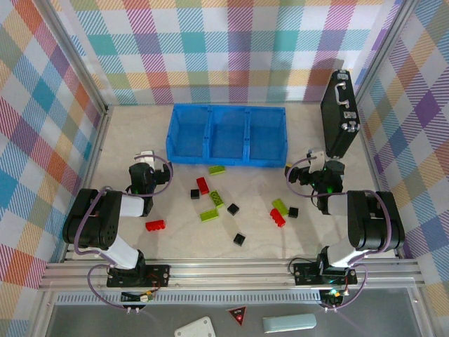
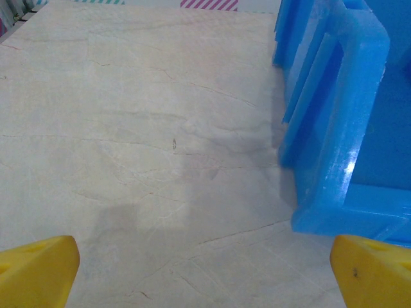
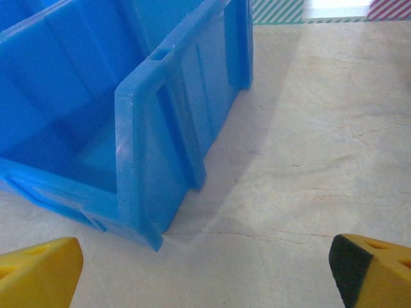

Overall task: Sort the legos into containers by color
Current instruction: Pick up the lego from the bottom-center of the table.

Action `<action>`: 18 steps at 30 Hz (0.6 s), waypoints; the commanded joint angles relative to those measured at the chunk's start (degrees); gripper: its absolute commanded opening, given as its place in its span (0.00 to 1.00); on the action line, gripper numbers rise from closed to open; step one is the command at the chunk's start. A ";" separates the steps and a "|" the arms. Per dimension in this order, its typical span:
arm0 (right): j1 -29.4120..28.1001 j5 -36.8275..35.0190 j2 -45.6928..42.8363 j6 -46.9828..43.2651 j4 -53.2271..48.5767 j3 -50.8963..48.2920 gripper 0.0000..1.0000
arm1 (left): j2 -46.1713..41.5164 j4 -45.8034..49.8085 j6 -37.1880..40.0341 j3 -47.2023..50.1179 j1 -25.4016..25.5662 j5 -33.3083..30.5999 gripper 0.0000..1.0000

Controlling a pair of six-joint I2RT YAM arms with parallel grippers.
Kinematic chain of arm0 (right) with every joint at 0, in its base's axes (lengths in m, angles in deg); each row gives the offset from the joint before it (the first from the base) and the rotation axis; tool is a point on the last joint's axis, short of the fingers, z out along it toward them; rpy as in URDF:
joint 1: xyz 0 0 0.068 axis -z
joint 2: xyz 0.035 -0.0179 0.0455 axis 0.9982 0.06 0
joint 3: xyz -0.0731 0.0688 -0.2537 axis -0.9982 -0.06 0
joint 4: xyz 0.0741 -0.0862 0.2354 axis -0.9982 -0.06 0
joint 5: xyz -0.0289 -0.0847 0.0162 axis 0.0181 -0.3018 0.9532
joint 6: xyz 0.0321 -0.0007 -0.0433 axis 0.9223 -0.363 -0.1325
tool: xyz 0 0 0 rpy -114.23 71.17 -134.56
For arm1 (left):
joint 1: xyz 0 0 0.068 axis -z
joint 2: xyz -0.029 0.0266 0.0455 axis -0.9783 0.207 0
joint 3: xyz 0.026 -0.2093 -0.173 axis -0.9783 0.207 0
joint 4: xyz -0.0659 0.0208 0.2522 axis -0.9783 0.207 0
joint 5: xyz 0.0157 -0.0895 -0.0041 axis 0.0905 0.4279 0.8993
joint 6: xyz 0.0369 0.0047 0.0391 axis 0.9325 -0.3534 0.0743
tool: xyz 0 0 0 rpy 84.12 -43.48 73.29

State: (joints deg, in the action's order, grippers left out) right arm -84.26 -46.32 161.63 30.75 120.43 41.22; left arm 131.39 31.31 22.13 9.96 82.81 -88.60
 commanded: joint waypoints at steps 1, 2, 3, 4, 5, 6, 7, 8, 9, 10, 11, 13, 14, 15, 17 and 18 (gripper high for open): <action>0.16 1.71 -0.11 -0.75 2.13 -0.27 0.99 | 0.01 -0.75 0.43 0.04 -0.11 1.01 1.00; 0.20 1.66 -0.09 -0.76 2.11 -0.28 0.99 | 0.00 -0.75 0.48 0.00 -0.18 1.05 1.00; 0.17 1.71 -0.07 -0.71 2.05 -0.27 0.99 | 0.05 -0.75 0.48 0.08 -0.12 1.04 1.00; 0.16 0.82 -0.12 -0.38 2.05 -0.27 0.99 | 0.05 -0.75 0.48 0.08 -0.18 1.05 1.00; 0.18 -1.62 0.13 0.75 1.47 0.17 0.99 | 0.01 -0.75 0.38 0.08 -0.18 1.05 1.00; 0.13 -5.60 0.29 2.23 0.54 0.73 0.99 | 0.01 -0.75 0.43 0.08 -0.22 1.16 1.00; -0.01 -7.91 0.14 2.85 0.23 0.79 0.99 | 0.01 -0.75 0.47 0.08 -0.25 1.16 1.00; 0.04 -8.46 0.26 3.20 0.29 0.87 0.99 | -0.01 -0.75 0.48 0.08 -0.27 1.16 1.00; -0.03 -8.56 0.18 3.23 0.13 0.88 0.99 | 0.02 -0.75 0.43 0.07 -0.27 1.15 1.00; -0.02 -8.56 0.19 3.22 0.15 0.88 0.99 | 0.04 -0.75 0.39 0.02 -0.27 1.16 1.00; -0.02 -8.55 0.19 3.22 0.20 0.88 0.99 | 0.02 -0.75 0.47 0.01 -0.26 1.24 1.00; 0.01 -8.64 0.19 3.15 0.13 0.92 0.99 | 0.05 -0.75 0.42 0.08 -0.27 1.26 1.00; -0.02 -8.71 0.19 3.10 0.19 0.88 0.99 | 0.03 -0.83 0.45 0.08 -0.26 1.22 1.00; -0.10 -8.77 0.19 3.14 0.11 0.95 0.99 | 0.01 -0.83 0.40 0.08 -0.27 1.26 1.00; -0.59 -9.93 0.11 2.93 -0.06 0.97 0.99 | -0.13 -0.92 0.37 0.13 -0.21 1.23 1.00; -0.85 -10.45 -0.11 2.81 -0.59 1.18 0.99 | -0.08 -1.01 0.45 0.19 -0.26 1.21 1.00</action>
State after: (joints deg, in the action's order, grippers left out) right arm -84.43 -55.04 161.63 32.96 120.14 41.28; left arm 131.39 31.31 22.13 9.96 82.79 -88.23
